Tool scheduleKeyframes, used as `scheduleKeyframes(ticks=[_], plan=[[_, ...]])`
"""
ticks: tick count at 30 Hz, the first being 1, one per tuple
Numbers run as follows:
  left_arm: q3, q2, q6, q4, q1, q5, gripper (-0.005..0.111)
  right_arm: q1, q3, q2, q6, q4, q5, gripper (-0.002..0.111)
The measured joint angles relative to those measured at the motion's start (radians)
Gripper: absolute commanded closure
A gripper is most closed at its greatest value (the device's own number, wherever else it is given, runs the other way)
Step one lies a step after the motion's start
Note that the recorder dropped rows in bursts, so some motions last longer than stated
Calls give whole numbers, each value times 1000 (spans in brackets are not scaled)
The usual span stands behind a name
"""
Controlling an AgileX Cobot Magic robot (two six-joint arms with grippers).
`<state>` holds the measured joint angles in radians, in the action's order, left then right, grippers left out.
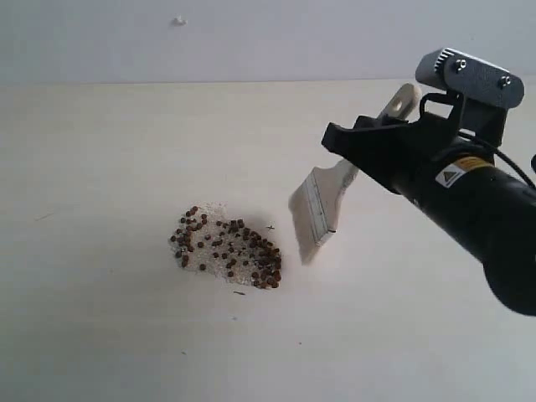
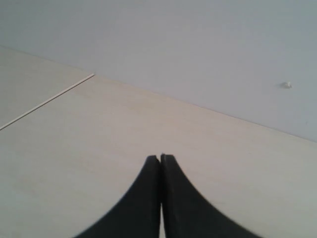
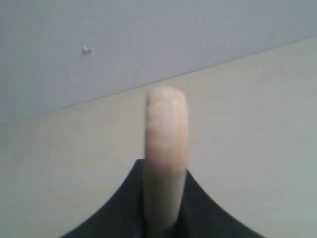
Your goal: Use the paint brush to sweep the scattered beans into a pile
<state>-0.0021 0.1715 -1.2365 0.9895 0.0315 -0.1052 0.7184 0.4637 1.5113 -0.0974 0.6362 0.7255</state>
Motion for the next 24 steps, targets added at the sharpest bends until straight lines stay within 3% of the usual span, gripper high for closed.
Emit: scheduleKeyframes(ticks=[6, 11, 24], plan=[[0, 0, 0, 0, 0, 0, 107, 230, -7, 0, 228, 416, 230, 108], [0, 0, 0, 0, 0, 0, 107, 378, -7, -2, 278, 654, 344, 108], [0, 0, 0, 0, 0, 0, 107, 552, 5, 39, 238, 941, 475, 108]])
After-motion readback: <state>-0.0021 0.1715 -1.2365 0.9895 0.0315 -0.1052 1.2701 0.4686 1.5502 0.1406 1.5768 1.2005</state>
